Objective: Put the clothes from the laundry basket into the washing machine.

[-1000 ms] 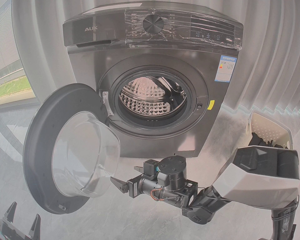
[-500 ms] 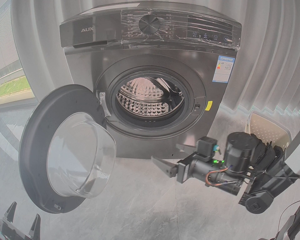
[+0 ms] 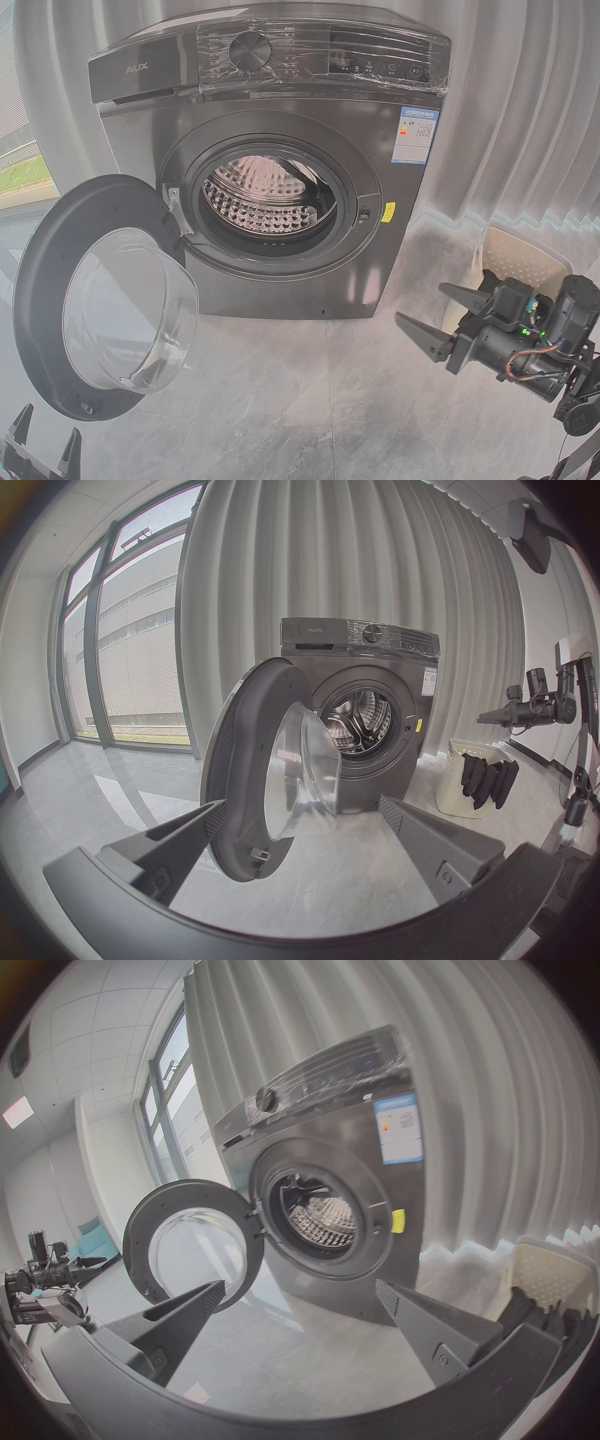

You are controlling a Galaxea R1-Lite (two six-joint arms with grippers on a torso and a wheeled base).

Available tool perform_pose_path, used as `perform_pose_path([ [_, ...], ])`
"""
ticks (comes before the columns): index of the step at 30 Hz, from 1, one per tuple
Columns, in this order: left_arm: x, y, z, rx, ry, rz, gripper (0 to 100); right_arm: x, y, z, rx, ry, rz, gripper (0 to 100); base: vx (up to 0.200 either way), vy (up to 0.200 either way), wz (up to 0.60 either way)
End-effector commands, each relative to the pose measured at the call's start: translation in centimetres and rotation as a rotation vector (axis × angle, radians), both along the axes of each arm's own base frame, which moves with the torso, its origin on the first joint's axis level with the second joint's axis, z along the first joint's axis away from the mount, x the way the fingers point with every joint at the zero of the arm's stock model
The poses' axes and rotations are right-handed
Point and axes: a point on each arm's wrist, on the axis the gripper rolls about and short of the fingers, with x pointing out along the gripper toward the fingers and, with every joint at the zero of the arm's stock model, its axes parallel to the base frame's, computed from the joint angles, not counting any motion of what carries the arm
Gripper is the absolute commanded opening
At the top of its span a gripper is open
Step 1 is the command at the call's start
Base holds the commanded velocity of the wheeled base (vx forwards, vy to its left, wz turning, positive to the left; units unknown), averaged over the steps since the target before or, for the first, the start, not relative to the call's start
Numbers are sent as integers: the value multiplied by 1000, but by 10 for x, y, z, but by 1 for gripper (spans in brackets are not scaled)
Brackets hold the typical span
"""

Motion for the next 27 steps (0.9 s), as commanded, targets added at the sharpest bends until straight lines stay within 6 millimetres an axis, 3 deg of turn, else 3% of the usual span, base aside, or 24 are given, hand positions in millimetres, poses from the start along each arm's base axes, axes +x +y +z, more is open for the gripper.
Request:
perform_pose_path([
  [1, 0, 0, -5, -1, 3, 1, 100, -26, -48, 16, 35, -85, -123, 100, 0, 0, 0],
  [10, 0, 0, -5, -1, 3, 1, 100, -59, -85, 14, 55, -136, -240, 100, 0, 0, 0],
  [17, 0, 0, -5, -1, 3, 1, 100, -106, -111, 14, 55, -211, -309, 100, 0, 0, 0],
  [21, 0, 0, -5, -1, 4, 1, 100, -131, -123, 3, 7, -194, -366, 100, 0, 0, 0],
  [24, 0, 0, -5, -1, 4, 1, 100, -139, -127, -1, -6, -186, -387, 100, 0, 0, 0],
  [27, 0, 0, -5, 1, 3, 1, 100, -162, -134, -19, -30, -154, -469, 100, 0, 0, 0],
])
